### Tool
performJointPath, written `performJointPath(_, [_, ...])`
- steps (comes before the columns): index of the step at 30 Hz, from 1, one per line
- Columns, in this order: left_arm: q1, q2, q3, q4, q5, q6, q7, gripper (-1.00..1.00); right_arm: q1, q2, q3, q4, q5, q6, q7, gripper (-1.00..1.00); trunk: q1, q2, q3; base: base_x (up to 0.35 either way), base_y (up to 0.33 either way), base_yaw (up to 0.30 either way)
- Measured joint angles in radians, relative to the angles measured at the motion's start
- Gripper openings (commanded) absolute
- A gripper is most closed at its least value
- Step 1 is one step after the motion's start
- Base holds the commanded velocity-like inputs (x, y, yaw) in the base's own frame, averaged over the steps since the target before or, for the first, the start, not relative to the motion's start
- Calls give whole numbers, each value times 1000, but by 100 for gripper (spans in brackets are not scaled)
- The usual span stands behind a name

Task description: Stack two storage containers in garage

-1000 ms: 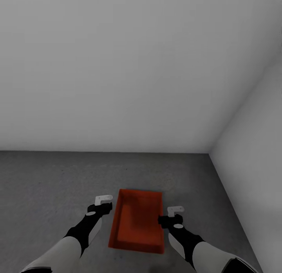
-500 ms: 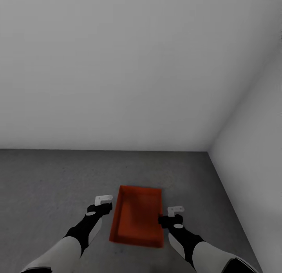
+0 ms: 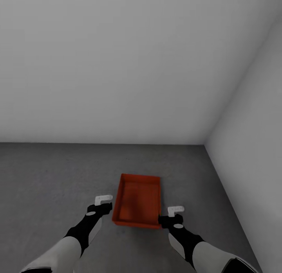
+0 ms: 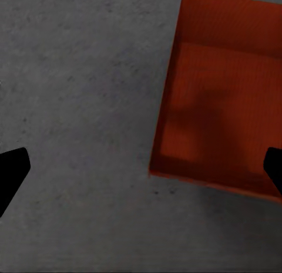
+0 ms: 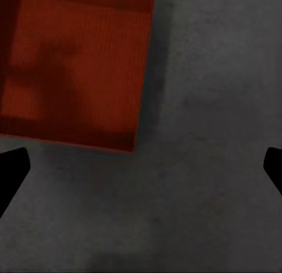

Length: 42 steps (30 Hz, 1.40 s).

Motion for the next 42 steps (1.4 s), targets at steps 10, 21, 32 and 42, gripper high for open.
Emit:
performJointPath(10, [0, 0, 0, 0, 0, 0, -1, 100, 0, 1, 1, 1, -1, -4, -12, 100, 0, 0, 6, -239, 0, 0])
performJointPath(21, [0, 0, 0, 1, 0, 0, -2, 100, 0, 2, 2, 3, -2, -3, -18, 100, -1, 0, 22, -12, 0, 0])
performJointPath(32, [0, -2, -1, 100, 3, -3, -1, 100, 24, 14, 1, 164, -4, -7, -8, 100, -1, 0, 39, 0, 0, 0])
performJointPath(42, [1, 8, 1, 346, 25, -4, 4, 100, 179, 16, 0, 178, -2, -7, -5, 100, -1, 0, 55, 0, 0, 0])
